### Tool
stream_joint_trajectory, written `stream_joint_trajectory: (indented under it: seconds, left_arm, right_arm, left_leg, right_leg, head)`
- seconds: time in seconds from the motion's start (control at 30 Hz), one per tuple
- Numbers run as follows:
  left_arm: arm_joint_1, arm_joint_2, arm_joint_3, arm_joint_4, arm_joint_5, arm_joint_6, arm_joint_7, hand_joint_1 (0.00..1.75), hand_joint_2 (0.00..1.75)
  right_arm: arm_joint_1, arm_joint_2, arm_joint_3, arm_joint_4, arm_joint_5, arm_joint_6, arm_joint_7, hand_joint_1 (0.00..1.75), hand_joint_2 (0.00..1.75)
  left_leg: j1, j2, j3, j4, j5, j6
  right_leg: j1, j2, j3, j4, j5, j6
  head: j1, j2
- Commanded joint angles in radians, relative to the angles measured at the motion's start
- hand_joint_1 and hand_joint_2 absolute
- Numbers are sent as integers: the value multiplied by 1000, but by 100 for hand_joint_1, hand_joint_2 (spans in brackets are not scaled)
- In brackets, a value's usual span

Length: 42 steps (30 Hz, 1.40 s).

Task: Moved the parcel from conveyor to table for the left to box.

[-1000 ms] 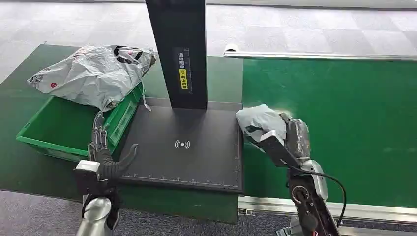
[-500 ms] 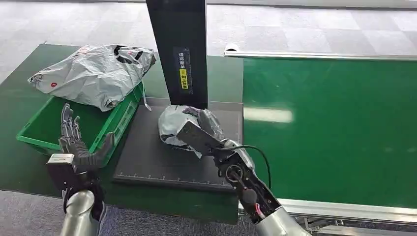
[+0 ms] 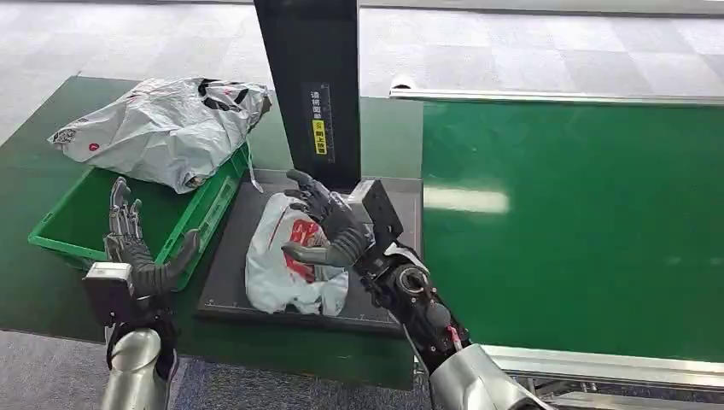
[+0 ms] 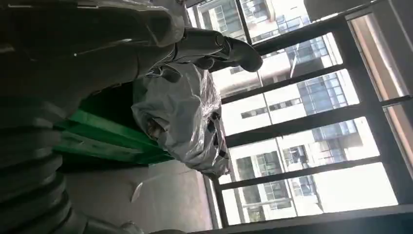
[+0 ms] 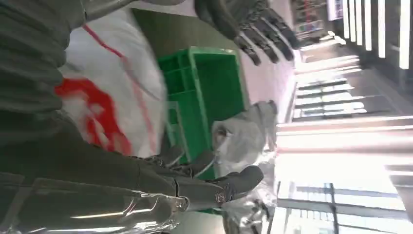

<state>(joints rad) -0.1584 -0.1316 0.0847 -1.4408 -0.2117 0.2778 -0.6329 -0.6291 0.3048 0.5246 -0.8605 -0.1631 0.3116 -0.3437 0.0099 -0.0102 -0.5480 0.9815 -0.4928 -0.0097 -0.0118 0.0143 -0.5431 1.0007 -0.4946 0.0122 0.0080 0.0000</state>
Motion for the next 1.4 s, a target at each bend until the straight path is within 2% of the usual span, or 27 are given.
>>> stream_joint_trajectory:
  seconds: [0.03,0.2,0.37,0.43,0.5,0.63,0.73,0.8,1.03,1.23,1.27,1.33,1.37,1.4]
  left_arm:
    - [11,17,3,6,-37,-27,-7,0,175]
    - [26,40,-8,-46,-65,-49,2,0,175]
    - [14,90,-117,-48,-198,-146,90,0,175]
    - [7,78,-170,-20,-225,-178,118,0,175]
    - [-5,71,-264,58,-340,-172,171,0,175]
    - [-43,66,-341,177,-393,-139,190,0,175]
    - [-89,77,-414,312,-501,-64,224,0,175]
    - [-126,80,-449,433,-529,-35,238,0,175]
    - [-261,59,-494,735,-552,48,181,0,175]
    - [-402,30,-549,967,-659,92,272,0,175]
    - [-422,25,-554,997,-671,92,291,35,175]
    - [-441,18,-555,1017,-675,91,290,35,175]
    - [-451,13,-555,1034,-680,114,273,175,175]
    - [-456,6,-547,1037,-676,128,266,175,175]
  right_arm:
    - [50,-113,-71,-229,-140,24,-11,0,175]
    - [112,-180,-139,-336,-156,-6,-24,0,175]
    - [182,-210,-238,-386,-153,-22,-34,0,175]
    - [222,-220,-273,-374,-130,-17,-51,0,175]
    - [282,-236,-301,-350,-105,-23,-80,0,175]
    - [326,-240,-326,-333,-92,-10,-111,0,175]
    - [384,-244,-348,-387,-101,-9,-114,0,175]
    - [412,-252,-352,-423,-105,-9,-115,0,175]
    - [391,-248,-341,-440,-124,19,-108,0,175]
    - [388,-233,-342,-461,-134,20,-95,0,175]
    - [391,-231,-343,-464,-131,15,-90,0,175]
    - [390,-230,-348,-464,-130,12,-87,0,175]
    - [388,-228,-353,-461,-130,9,-83,0,175]
    - [387,-228,-356,-457,-129,5,-79,0,175]
  left_leg:
    - [0,-2,-1,0,1,1]
    - [1,-3,-1,0,1,1]
    - [1,-5,-1,0,1,0]
    - [1,-7,0,-1,2,1]
    - [0,-6,1,-1,1,0]
    - [0,-9,3,-3,3,1]
    - [0,-6,1,-1,1,0]
    - [-1,-8,2,-3,2,1]
    - [0,-3,0,-1,2,1]
    - [0,-3,1,0,1,1]
    - [0,-3,1,0,2,1]
    - [0,-4,2,0,2,1]
    - [0,-5,2,-1,3,1]
    - [0,-5,3,0,3,1]
  right_leg:
    - [1,-3,0,-1,0,0]
    - [1,-5,1,-2,1,0]
    - [1,-6,1,-2,0,0]
    - [1,-8,3,-3,0,0]
    - [0,-7,3,-3,0,0]
    - [0,-11,6,-6,0,0]
    - [0,-7,3,-3,0,0]
    - [0,-10,4,-4,0,0]
    - [0,-6,1,-2,1,0]
    - [0,-5,2,-1,0,0]
    - [0,-6,2,-2,1,0]
    - [0,-7,5,-1,1,0]
    - [0,-8,5,-2,2,-1]
    - [0,-9,6,-2,2,-1]
  head:
    - [0,0]
    - [0,0]
    - [0,0]
    - [0,0]
    - [0,0]
    - [0,0]
    - [0,0]
    - [0,0]
    - [0,0]
    - [0,0]
    - [0,0]
    - [0,0]
    - [0,0]
    - [0,0]
